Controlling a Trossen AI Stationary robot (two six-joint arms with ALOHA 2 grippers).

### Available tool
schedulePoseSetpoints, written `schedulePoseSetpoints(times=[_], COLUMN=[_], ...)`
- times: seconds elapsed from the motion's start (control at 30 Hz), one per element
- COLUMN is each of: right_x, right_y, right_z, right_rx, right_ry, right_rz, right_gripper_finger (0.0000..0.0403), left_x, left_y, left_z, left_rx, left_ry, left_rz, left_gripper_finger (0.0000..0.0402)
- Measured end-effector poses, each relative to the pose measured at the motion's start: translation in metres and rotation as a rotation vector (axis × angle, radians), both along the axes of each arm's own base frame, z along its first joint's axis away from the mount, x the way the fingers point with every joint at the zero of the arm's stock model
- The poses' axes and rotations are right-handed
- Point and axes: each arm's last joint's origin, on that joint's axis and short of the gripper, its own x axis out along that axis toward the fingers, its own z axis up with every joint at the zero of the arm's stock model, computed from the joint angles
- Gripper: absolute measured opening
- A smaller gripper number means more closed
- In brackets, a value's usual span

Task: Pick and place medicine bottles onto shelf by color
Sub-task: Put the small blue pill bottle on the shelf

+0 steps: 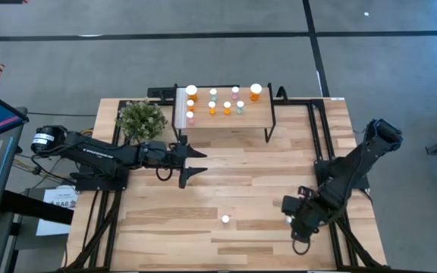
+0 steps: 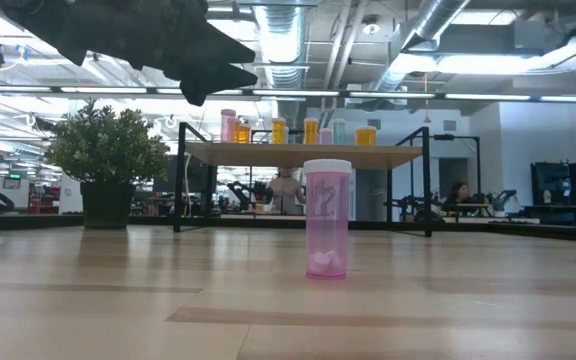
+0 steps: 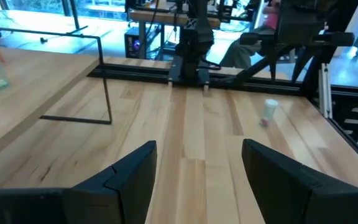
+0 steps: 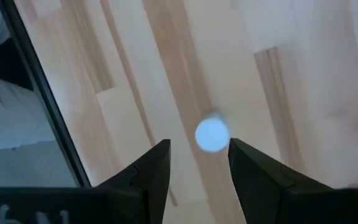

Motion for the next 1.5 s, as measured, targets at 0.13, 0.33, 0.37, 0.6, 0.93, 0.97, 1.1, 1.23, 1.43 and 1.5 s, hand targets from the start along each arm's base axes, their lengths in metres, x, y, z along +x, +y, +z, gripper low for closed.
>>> schedulePoseSetpoints(times=[0.13, 0.33, 0.37, 0.6, 0.93, 0.97, 1.1, 1.23, 1.43, 1.5], right_x=[-0.009, -0.013, -0.013, -0.015, -0.016, -0.016, -0.015, -0.013, -0.007, -0.006], right_y=[0.006, 0.006, 0.006, 0.001, 0.0, 0.0, 0.0, -0.002, -0.007, -0.009], right_z=[-0.006, -0.03, -0.034, -0.044, -0.051, -0.051, -0.051, -0.051, -0.051, -0.051], right_rx=[-0.02, 0.001, 0.008, -0.017, -0.011, -0.011, -0.014, -0.02, -0.038, -0.043], right_ry=[0.0, -0.014, -0.019, 0.001, -0.015, -0.022, -0.029, -0.031, -0.046, -0.048], right_rz=[-0.023, -0.051, -0.051, -0.058, -0.056, -0.054, -0.045, -0.041, -0.036, -0.033], right_gripper_finger=[0.0182, 0.0182, 0.0182, 0.0182, 0.0182, 0.0182, 0.0182, 0.0182, 0.0182, 0.0182], left_x=[0.0, 0.0, 0.0, 0.0, 0.0, 0.0, 0.0, 0.0, 0.0, 0.0], left_y=[0.0, 0.0, 0.0, 0.0, 0.0, 0.0, 0.0, 0.0, 0.0, 0.0], left_z=[0.0, 0.0, 0.0, 0.0, 0.0, 0.0, 0.0, 0.0, 0.0, 0.0], left_rx=[-0.001, -0.001, -0.001, -0.001, -0.001, -0.001, -0.001, -0.006, -0.009, -0.013], left_ry=[0.0, -0.001, 0.0, -0.001, 0.0, 0.0, 0.0, 0.0, 0.0, 0.001], left_rz=[0.001, 0.001, 0.001, 0.001, 0.001, 0.001, 0.002, 0.003, 0.003, 0.004], left_gripper_finger=[0.0225, 0.0225, 0.0225, 0.0225, 0.0225, 0.0225, 0.0225, 0.0225, 0.0225, 0.0225])
